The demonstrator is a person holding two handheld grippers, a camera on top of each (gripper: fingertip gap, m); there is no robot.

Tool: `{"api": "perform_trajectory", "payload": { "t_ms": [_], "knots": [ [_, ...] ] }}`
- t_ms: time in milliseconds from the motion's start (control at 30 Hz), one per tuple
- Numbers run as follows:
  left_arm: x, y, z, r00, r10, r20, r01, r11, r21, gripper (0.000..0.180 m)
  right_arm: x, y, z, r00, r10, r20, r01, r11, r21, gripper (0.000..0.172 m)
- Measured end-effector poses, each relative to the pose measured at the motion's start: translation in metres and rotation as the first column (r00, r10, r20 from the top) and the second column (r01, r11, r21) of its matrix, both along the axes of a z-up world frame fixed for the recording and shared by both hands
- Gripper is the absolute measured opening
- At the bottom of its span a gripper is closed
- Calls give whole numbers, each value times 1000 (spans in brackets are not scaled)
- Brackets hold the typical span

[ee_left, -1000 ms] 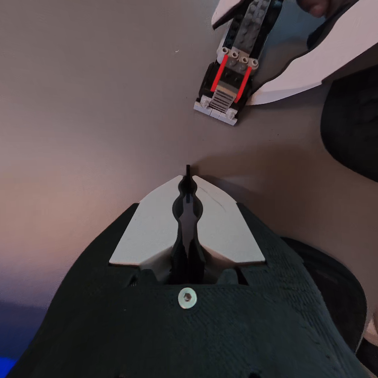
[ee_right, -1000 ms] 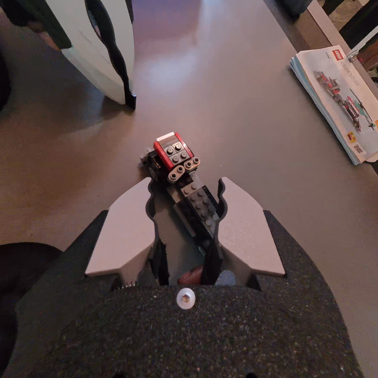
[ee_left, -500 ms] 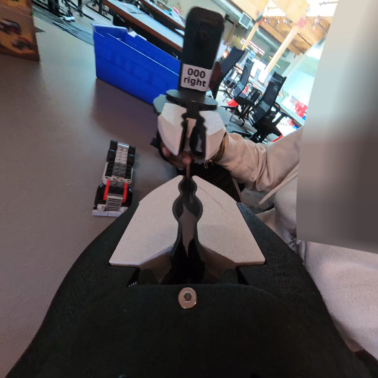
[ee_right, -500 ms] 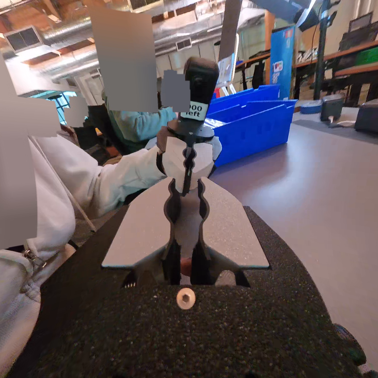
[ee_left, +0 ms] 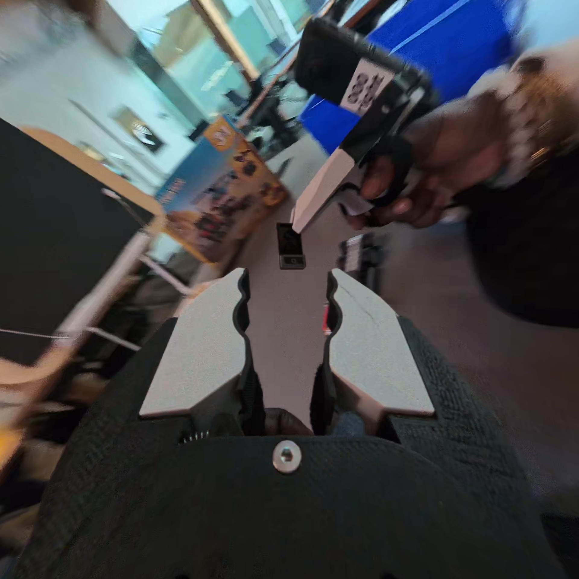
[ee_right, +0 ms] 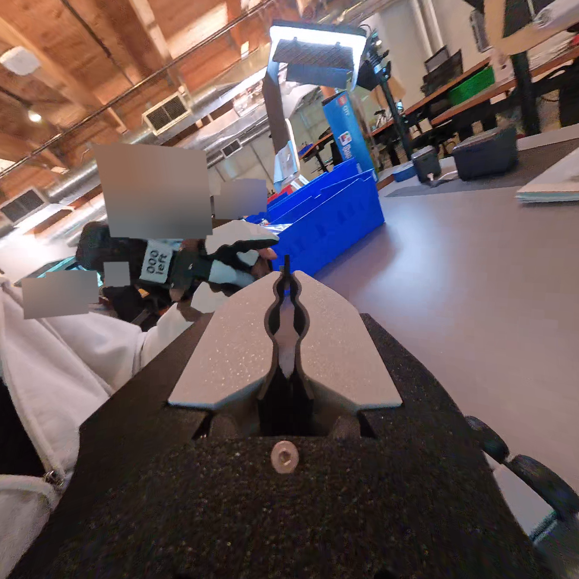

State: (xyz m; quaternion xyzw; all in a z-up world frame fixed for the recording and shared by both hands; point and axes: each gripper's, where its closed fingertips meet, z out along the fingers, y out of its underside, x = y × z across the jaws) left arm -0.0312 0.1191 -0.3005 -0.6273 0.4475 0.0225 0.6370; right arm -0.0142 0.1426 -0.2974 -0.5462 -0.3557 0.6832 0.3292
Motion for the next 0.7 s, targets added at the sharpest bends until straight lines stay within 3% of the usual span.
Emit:
{"api": "perform_trajectory", "payload": {
  "t_ms": [100, 233, 333, 567, 700],
  "knots": [
    [3, 8, -3, 973, 142, -183, -113, 980, 162, 40, -1, 3, -1, 999, -48, 20, 47, 998, 32, 2],
    [2, 15, -7, 929, 253, -269, -191, 953, 235, 30, -6, -2, -5, 997, -50, 57, 46, 996, 71, 2],
    [-1, 18, -12, 929, 269, -255, -223, 955, 193, 18, -8, -3, -7, 996, -52, 67, 46, 996, 82, 2],
    [2, 14, -10, 967, 197, -159, -179, 976, 123, 17, -9, -9, -4, 997, -39, 60, 31, 990, 139, 9],
    [11, 9, -6, 981, 141, -136, -123, 983, 135, 17, -8, -17, -2, 998, -22, 62, 9, 976, 217, 3]
  ]
}}
